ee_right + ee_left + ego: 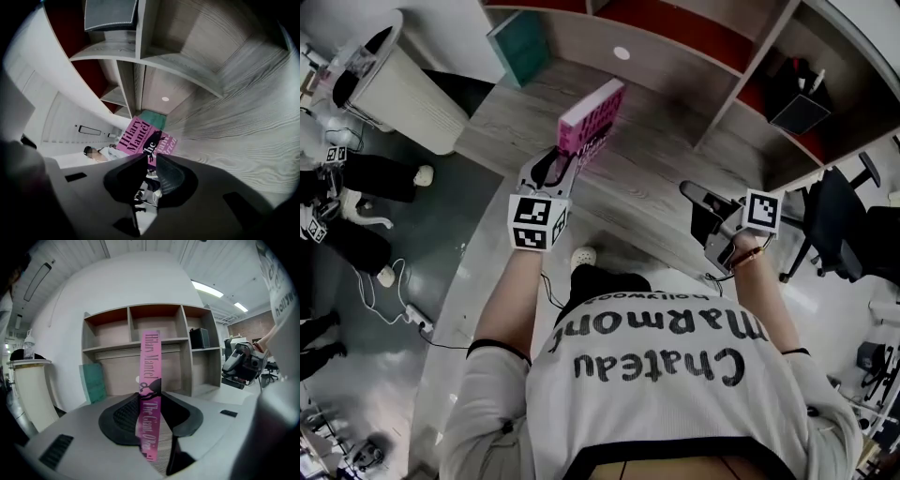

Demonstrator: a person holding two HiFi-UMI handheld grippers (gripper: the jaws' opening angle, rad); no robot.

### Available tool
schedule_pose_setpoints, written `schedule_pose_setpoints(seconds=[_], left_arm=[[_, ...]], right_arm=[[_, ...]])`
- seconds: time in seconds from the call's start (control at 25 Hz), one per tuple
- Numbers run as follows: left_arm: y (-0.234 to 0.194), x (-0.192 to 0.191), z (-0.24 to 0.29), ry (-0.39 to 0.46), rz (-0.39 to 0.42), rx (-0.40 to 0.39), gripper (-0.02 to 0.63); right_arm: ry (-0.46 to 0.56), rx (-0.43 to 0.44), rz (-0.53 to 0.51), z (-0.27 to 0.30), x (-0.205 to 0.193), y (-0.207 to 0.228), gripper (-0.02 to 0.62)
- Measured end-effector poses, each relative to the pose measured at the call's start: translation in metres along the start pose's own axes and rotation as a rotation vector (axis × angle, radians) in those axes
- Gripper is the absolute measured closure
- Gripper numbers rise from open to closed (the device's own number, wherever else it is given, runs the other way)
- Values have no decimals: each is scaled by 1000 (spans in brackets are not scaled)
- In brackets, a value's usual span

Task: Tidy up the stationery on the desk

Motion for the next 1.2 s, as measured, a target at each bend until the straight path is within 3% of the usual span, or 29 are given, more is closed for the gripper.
schedule_pose_setpoints(seconds=[0.2,0.4,0.56,0.84,1.2], left_arm=[[-25,7,-1,28,-31,3,460],[-86,10,11,30,-47,-33,460],[-134,15,21,38,-69,-57,460],[-218,21,52,28,-63,-54,460],[-269,25,94,43,-79,-78,460]], right_arm=[[18,-41,-117,26,6,-17,553],[87,-18,-115,94,12,-31,565],[114,-77,-141,147,13,-37,581],[137,-150,-94,218,17,-34,581],[176,-229,-31,243,21,-27,581]])
Point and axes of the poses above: the fingertips, and each gripper's own axes: z forward along the fingers, y to its right, x out of its top, the point moved 6 cm from there along -z, backward along the fingers, and after that the axes turned 7 degrees about -z, right-handed, at the moved point
